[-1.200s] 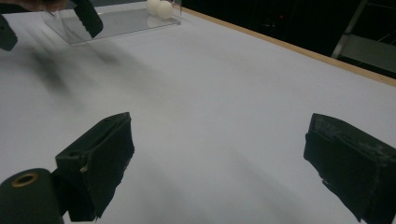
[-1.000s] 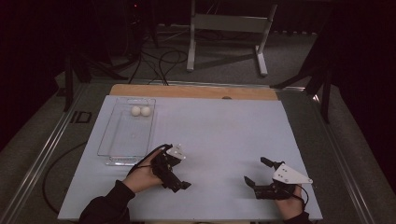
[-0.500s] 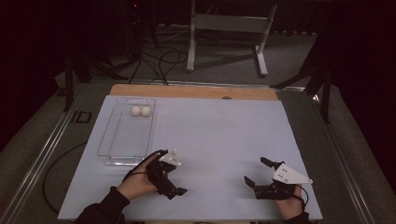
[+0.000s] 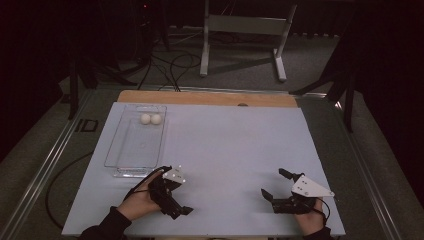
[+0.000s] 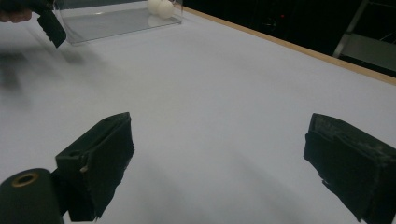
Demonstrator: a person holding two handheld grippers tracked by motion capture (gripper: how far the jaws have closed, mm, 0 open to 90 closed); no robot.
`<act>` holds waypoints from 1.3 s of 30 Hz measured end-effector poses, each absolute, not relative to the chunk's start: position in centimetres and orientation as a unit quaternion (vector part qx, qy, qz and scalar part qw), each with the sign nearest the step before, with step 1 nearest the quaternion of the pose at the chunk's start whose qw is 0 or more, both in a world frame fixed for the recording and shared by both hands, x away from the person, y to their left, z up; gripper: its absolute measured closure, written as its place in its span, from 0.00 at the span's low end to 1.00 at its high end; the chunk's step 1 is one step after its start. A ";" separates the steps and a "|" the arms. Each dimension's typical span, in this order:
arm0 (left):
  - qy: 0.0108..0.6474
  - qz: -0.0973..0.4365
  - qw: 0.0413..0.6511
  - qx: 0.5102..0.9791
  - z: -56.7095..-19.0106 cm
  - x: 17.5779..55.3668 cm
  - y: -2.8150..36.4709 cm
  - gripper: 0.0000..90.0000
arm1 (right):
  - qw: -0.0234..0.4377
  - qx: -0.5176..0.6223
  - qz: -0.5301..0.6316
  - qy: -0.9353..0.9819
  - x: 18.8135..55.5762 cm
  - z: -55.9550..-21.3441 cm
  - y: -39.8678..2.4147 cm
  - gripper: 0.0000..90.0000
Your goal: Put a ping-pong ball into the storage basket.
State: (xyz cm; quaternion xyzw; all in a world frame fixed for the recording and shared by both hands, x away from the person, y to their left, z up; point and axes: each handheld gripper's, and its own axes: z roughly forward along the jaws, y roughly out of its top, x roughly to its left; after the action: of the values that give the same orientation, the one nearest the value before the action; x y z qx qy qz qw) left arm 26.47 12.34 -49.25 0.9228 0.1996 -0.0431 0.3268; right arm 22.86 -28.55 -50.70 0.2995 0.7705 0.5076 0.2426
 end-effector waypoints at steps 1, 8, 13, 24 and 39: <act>0.197 -0.044 0.328 0.923 -49.3 26.4 12.5 0.00 | 0.243 0.300 0.507 0.771 22.9 -50.7 -28.5 0.09; 0.207 -0.042 0.332 0.919 -49.9 26.1 13.8 0.00 | 0.242 0.301 0.507 0.771 22.9 -50.7 -28.5 0.09; 0.215 -0.044 0.342 0.914 -50.2 26.0 14.6 0.00 | 0.243 0.300 0.507 0.771 22.9 -50.7 -28.5 0.09; 0.225 -0.043 0.352 0.908 -50.8 25.7 16.4 0.00 | 0.242 0.301 0.505 0.771 22.9 -50.8 -28.5 0.09; 0.251 -0.033 0.381 0.889 -51.5 25.6 18.3 0.00 | 0.242 0.303 0.504 0.772 22.9 -50.8 -28.6 0.09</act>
State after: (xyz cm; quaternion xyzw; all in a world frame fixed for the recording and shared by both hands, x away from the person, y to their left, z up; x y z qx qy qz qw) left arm 25.57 18.33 -51.45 0.8892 0.2513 -0.0328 0.3809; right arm 22.89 -28.56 -50.79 0.3025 0.7716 0.5044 0.2424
